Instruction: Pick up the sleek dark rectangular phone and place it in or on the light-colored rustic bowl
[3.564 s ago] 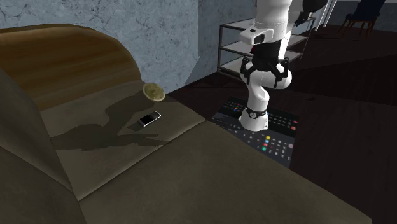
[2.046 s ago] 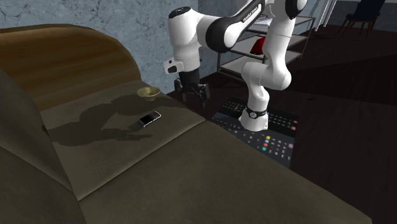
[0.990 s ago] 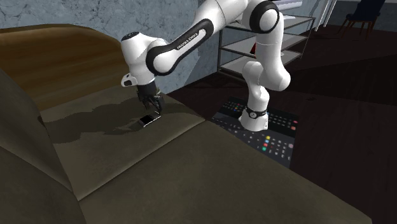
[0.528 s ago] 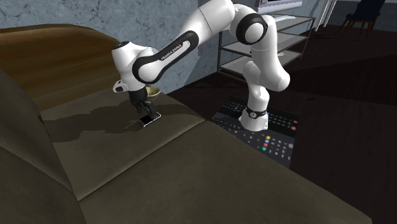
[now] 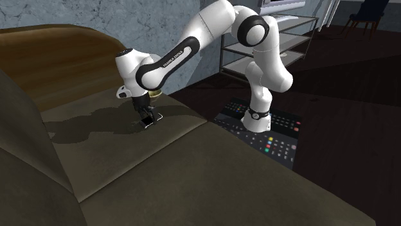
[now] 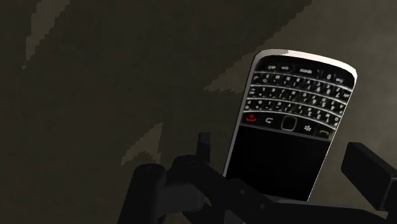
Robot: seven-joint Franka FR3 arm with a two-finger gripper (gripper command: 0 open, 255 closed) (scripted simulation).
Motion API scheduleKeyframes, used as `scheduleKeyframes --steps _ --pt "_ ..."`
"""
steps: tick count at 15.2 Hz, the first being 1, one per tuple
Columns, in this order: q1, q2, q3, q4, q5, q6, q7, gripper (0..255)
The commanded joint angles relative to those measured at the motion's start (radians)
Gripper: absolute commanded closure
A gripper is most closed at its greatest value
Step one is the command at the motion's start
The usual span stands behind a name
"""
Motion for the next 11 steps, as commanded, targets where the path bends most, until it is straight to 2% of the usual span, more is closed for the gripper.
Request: scheduleKeyframes --steps 1,4,5,11 --pt "0.0 0.0 0.0 0.0 0.0 0.001 0.0 0" --pt "0.0 0.0 0.0 0.0 0.0 0.0 0.0 0" --pt "0.0 0.0 0.0 0.0 0.0 0.0 0.0 255" --pt "0.001 0.0 0.0 0.0 0.0 0.0 0.001 255"
